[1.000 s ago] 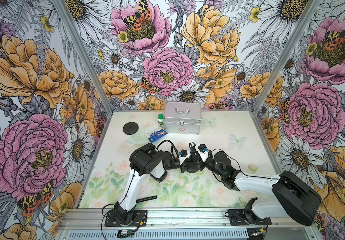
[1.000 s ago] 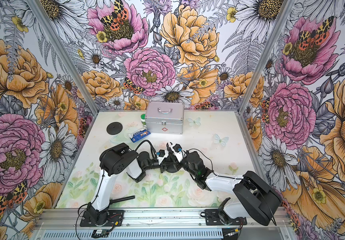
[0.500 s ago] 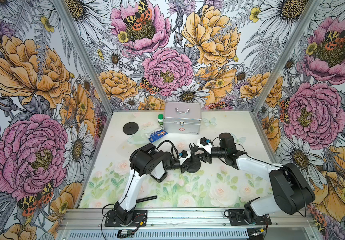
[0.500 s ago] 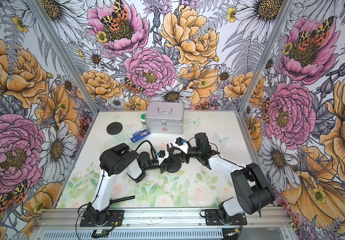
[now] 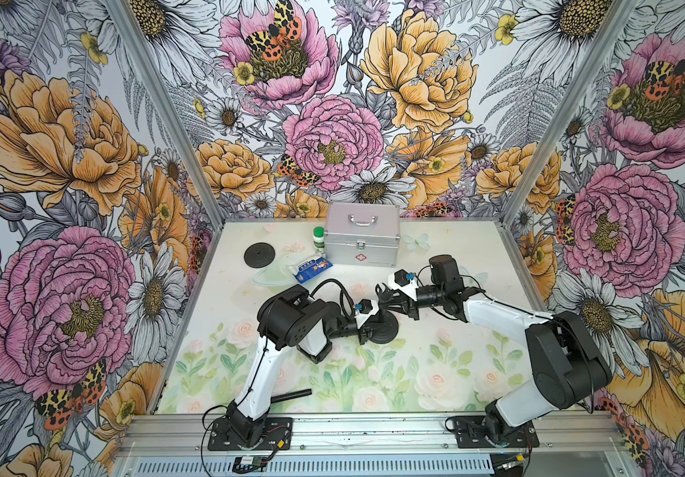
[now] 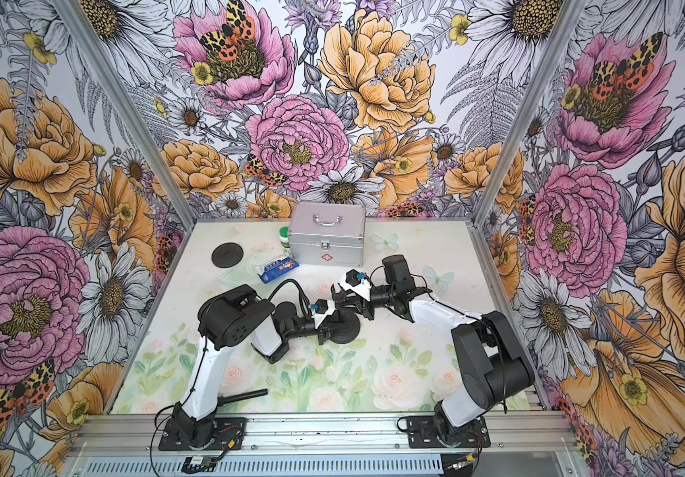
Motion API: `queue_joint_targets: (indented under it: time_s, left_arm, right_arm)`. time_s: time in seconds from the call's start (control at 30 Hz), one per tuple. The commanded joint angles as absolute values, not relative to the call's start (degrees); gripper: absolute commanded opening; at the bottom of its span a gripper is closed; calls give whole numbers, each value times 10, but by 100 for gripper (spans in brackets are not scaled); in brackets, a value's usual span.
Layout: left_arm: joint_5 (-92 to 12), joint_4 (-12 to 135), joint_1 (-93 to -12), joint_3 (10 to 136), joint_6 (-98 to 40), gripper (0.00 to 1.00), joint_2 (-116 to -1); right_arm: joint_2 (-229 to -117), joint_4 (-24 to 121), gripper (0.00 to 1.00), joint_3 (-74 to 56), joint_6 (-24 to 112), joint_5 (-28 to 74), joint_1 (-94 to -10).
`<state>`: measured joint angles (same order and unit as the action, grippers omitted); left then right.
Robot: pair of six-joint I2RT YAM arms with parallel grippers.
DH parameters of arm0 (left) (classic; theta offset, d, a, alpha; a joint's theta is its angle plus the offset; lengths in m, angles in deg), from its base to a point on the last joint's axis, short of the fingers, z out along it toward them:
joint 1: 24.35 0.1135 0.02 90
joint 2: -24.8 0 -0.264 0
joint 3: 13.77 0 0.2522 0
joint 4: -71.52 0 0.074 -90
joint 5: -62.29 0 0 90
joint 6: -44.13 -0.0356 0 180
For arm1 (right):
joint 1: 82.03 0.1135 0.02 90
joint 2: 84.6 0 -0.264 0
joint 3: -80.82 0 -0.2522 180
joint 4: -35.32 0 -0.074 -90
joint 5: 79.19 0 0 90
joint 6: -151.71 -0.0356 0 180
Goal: Assemble a microphone stand
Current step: Screw the microphone stand pole into the microphone stand base.
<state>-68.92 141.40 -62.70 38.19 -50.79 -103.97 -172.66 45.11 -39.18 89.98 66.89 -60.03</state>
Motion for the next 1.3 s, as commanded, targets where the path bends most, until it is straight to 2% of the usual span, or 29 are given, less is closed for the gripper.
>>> queue_joint_targets:
  time_s: [0.0, 0.13, 0.2, 0.23, 0.3, 0.33, 0.37, 0.4, 0.43, 0.53, 0.63, 0.83, 1.0, 1.17, 1.27]
  left_arm:
    - [-699, 1387, -632, 372, -504, 34, -1060]
    - [-698, 1387, -633, 376, -503, 34, -1062]
    - [-699, 1386, -633, 378, -501, 34, -1061]
    - [-700, 1387, -634, 378, -502, 34, -1060]
    - [-701, 1387, -636, 376, -503, 34, -1060]
    - [-702, 1387, -636, 375, -505, 34, -1061]
    - [-700, 1387, -636, 375, -506, 34, -1061]
    - [-699, 1387, -635, 374, -507, 34, -1060]
    - [-699, 1387, -634, 374, -505, 34, -1060]
    - [-700, 1387, -636, 375, -504, 34, -1060]
    - [-698, 1387, -636, 373, -510, 34, -1059]
    - [-699, 1386, -639, 372, -512, 34, -1058]
    - [-698, 1386, -636, 373, -509, 34, -1058]
    - [-698, 1387, -636, 374, -509, 34, -1060]
    - [-698, 1387, -636, 374, -508, 34, -1060]
  right_arm:
    - [-1700, 348, 0, -475, 769, 470, -564]
    - [-1661, 121, 0, -612, 551, 56, -457]
    - [-1663, 74, 0, -639, 516, -39, -410]
    - [-1668, 66, 0, -639, 512, -45, -399]
    - [-1674, 63, 2, -632, 524, -1, -398]
    - [-1672, 64, 16, -627, 547, 38, -400]
    - [-1668, 72, 26, -623, 571, 81, -404]
    - [-1662, 88, 34, -616, 600, 137, -411]
    - [-1658, 112, 38, -606, 629, 201, -422]
    - [-1649, 169, 42, -586, 705, 379, -468]
    - [-1647, 215, 44, -570, 760, 492, -522]
    - [-1670, 321, 44, -503, 842, 625, -593]
    - [-1700, 365, 43, -450, 860, 641, -602]
    - [-1715, 366, 28, -435, 841, 627, -602]
    - [-1700, 341, 6, -456, 791, 557, -596]
